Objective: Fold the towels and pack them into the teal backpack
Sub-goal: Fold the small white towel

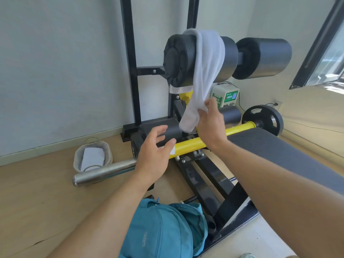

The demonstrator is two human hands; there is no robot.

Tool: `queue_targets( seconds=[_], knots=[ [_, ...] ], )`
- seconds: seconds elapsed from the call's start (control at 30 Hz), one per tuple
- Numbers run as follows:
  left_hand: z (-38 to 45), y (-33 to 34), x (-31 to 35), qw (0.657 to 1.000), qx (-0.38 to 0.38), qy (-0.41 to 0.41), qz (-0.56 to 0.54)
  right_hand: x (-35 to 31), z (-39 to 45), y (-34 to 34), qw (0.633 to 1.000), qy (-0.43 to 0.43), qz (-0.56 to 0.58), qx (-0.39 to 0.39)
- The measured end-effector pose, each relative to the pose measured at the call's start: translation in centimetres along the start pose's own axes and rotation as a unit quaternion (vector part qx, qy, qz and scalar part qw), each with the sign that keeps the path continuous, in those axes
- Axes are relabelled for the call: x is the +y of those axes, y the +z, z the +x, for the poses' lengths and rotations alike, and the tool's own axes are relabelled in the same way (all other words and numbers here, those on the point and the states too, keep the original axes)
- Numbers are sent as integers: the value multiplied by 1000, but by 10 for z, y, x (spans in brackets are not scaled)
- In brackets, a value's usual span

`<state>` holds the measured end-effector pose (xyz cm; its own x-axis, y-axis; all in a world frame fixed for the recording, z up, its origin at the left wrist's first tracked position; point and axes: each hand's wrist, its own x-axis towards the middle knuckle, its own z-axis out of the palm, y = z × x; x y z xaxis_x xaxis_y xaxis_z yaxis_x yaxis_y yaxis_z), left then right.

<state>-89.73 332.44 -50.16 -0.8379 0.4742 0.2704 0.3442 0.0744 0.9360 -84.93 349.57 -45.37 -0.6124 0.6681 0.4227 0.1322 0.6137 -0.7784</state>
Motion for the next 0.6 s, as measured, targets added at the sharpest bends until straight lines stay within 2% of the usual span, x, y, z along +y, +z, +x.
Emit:
queue_targets(
  seconds=[0.07,0.13,0.27,0.37,0.4,0.43,0.47,0.53,0.6],
  knots=[
    [-5,-2,-1,999,25,17,9,0,-27,-1,996,-39,-26,-72],
    [-10,-8,-5,993,46,79,81,-1,-49,-7,979,-74,-86,-172],
    [-16,-25,-12,935,9,204,291,-13,-75,-38,897,-110,-199,-380],
    [-20,-33,-18,900,-60,271,335,-23,-86,-60,829,-124,-216,-501],
    [-22,-34,-21,892,-98,293,330,-25,-89,-64,818,-124,-204,-523],
    [-24,-35,-25,890,-146,293,318,-27,-90,-68,817,-118,-184,-534],
    [-29,-35,-25,899,-197,258,293,-27,-90,-71,822,-106,-163,-536],
    [-41,-36,-23,918,-295,118,238,-23,-86,-74,840,-87,-139,-518],
    [-46,-36,-24,925,-327,31,191,-16,-81,-76,869,-85,-133,-468]
  ],
)
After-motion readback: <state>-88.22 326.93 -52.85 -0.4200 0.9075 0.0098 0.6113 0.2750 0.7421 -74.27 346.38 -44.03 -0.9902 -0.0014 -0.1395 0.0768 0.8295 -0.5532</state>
